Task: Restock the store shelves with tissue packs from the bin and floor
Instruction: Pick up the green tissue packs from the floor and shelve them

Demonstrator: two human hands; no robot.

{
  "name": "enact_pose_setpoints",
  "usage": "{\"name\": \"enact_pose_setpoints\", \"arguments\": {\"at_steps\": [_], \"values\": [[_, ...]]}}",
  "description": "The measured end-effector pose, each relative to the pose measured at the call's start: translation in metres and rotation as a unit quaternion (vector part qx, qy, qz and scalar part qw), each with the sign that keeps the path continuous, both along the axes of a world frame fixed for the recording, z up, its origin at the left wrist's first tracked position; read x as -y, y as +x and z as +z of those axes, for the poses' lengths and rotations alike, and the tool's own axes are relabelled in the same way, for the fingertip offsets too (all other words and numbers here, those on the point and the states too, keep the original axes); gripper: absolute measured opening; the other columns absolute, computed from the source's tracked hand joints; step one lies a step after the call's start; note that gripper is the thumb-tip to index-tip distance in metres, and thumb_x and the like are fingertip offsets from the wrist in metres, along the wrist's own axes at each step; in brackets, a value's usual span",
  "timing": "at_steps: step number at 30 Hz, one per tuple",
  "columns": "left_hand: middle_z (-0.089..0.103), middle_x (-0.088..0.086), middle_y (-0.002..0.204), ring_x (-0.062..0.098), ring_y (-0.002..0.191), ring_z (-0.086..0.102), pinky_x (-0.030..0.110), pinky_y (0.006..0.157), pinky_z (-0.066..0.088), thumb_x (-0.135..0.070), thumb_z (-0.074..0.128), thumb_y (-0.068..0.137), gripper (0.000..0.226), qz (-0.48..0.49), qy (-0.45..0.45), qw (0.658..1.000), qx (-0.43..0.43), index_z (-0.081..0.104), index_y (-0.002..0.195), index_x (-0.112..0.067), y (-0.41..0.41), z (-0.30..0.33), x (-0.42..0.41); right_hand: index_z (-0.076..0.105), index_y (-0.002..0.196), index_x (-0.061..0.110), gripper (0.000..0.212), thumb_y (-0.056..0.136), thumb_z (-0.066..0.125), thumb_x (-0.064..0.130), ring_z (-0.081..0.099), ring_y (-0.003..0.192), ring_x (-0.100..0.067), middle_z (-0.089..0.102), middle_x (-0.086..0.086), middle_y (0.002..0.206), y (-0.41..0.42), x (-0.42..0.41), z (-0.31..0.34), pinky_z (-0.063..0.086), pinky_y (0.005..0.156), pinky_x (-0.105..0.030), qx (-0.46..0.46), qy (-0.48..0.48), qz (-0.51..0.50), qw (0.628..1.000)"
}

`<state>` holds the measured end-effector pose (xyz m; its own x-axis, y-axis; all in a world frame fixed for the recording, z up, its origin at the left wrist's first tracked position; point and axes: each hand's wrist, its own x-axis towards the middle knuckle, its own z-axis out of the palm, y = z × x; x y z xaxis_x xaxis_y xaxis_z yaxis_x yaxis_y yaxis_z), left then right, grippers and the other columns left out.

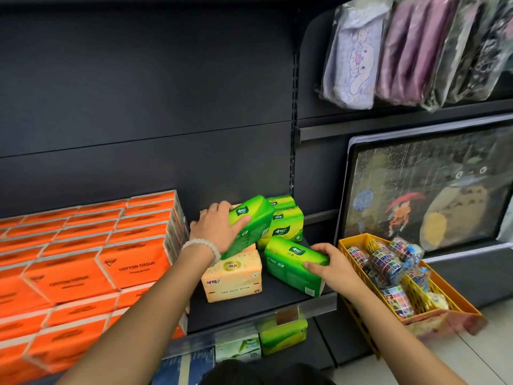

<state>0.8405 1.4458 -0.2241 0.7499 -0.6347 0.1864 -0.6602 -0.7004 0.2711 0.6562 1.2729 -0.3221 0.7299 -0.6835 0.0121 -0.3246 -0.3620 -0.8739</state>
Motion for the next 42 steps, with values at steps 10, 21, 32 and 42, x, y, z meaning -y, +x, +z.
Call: {"name": "enact_pose_setpoints", "arguments": {"at_steps": [10,21,32,42], "values": [[0.046,0.001,0.135,0.020,0.121,0.046,0.030,0.097,0.039,-0.058,0.071,0.070,0.074,-0.078,0.037,0.990,-0.115,0.044,0.132,-0.026,-0.001,-0.002,0.004,0.031,0.143,0.009,0.102,0.062,0.085,0.038,0.049,0.121,-0.019,0.047,-0.006,0.138,0.000,-0.006,-0.005,0.041,0.098,-0.027,-0.168,0.023,0.044,0.984],[0.047,0.002,0.137,0.028,0.125,0.041,0.042,0.103,0.037,-0.067,0.066,0.062,0.084,-0.041,0.079,0.986,-0.144,0.036,0.135,-0.036,0.008,-0.007,0.010,0.040,0.136,0.023,0.095,0.055,0.087,0.041,0.040,0.120,-0.019,0.044,-0.001,0.129,-0.013,0.008,-0.005,0.036,0.100,-0.028,-0.142,-0.152,0.056,0.976],[0.039,0.000,0.141,0.024,0.129,0.036,0.039,0.104,0.035,-0.054,0.072,0.065,0.088,-0.099,0.068,0.986,-0.111,0.027,0.140,-0.039,0.011,-0.010,0.012,0.029,0.142,0.011,0.086,0.075,0.075,0.040,0.047,0.116,-0.017,0.044,-0.006,0.134,-0.019,0.019,-0.019,0.041,0.098,-0.030,-0.077,0.047,0.017,0.996],[0.029,-0.001,0.147,0.025,0.136,0.024,0.049,0.108,0.030,-0.073,0.068,0.060,0.108,-0.078,0.056,0.994,-0.049,0.018,0.146,-0.032,0.022,-0.020,0.001,0.015,0.146,0.007,0.127,0.049,0.082,0.056,0.054,0.114,-0.019,0.050,-0.005,0.130,-0.018,0.025,-0.023,0.046,0.098,-0.036,-0.101,0.146,0.015,0.984]]}}
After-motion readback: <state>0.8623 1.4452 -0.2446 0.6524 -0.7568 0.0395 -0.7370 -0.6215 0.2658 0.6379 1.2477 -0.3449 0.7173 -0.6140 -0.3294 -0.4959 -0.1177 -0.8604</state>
